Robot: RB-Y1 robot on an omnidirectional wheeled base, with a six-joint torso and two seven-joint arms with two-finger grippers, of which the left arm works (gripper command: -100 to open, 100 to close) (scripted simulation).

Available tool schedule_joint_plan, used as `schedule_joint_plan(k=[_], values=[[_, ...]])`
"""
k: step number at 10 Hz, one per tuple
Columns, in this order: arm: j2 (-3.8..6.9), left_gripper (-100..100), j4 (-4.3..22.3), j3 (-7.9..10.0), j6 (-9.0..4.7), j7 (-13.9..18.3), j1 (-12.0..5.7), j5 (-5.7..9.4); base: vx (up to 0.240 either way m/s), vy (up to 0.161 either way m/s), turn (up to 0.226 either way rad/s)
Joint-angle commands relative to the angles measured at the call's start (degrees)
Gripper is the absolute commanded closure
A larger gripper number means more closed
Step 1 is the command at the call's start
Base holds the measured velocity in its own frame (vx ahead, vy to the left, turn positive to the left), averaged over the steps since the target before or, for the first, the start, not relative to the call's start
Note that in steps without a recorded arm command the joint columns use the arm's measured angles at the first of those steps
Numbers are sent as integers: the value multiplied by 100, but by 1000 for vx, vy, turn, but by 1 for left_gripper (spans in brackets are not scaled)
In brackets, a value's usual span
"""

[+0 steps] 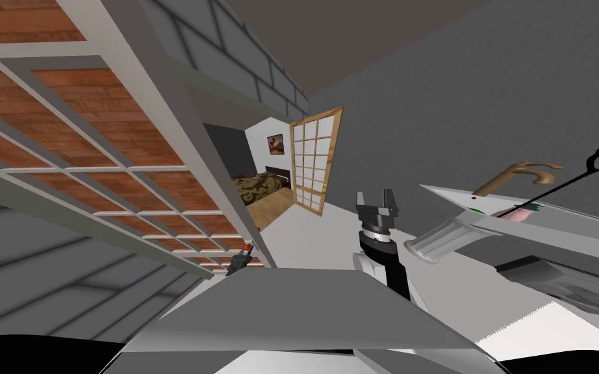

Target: Pull the door open

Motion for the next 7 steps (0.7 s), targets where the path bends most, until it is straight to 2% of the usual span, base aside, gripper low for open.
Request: schedule_joint_plan(k=[1,7], values=[[29,100,60,-46,-83,56,-4,-17,-161,31,-119],[151,100,309,-237,-430,290,-19,-85,-192,57,-147]])
